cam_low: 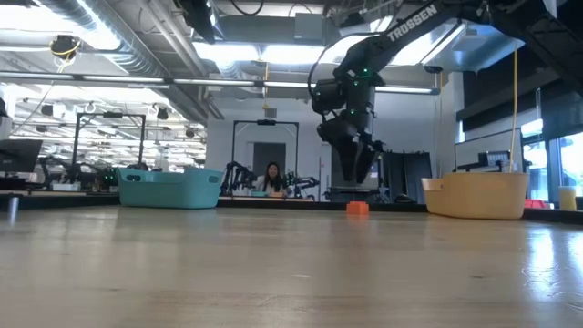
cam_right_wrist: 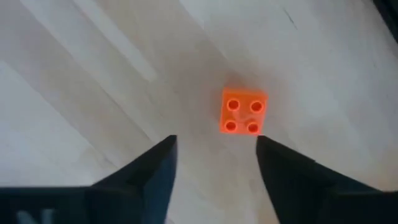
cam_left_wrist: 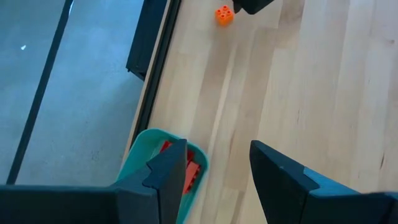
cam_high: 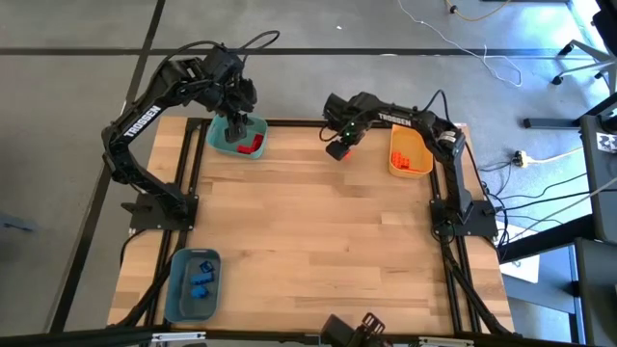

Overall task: Sort & place blocks by color
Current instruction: Put the orange game piece into the yellow bin

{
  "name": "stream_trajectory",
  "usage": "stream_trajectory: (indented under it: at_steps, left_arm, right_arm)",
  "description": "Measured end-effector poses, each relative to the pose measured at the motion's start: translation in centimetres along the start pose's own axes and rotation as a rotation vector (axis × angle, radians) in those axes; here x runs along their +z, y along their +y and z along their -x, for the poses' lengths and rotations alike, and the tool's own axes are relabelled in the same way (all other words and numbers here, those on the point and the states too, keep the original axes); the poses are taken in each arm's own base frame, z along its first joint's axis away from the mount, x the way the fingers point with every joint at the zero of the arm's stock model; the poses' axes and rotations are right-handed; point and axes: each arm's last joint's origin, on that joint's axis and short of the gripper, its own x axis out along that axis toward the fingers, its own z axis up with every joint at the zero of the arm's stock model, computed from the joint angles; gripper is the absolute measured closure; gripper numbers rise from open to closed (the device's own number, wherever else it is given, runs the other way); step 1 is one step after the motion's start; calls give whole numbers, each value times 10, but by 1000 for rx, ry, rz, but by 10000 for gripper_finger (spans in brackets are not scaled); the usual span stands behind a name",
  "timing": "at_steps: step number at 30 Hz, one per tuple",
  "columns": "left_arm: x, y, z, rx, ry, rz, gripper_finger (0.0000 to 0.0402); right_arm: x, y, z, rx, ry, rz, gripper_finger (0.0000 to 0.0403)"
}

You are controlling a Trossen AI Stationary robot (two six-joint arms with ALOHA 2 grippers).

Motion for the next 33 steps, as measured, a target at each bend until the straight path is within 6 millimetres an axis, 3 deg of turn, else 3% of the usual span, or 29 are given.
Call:
stream_trajectory:
  at_steps: [5,8,17,26,33]
  left_arm:
    - [0,0,0,0,0,0,233]
    - [0,0,0,0,0,0,233]
    - [0,0,0,0,0,0,233]
    - [0,0,0,0,0,0,233]
    - [0,0,0,0,0,0,233]
  right_arm:
    - [4,0,0,-117,-54,43,117]
    - [4,-1,-1,-125,-54,73,103]
    - [-13,-5,-45,-87,-31,38,101]
    - [-6,-5,-46,-98,-110,96,101]
    - [-6,-7,-46,-101,-105,90,132]
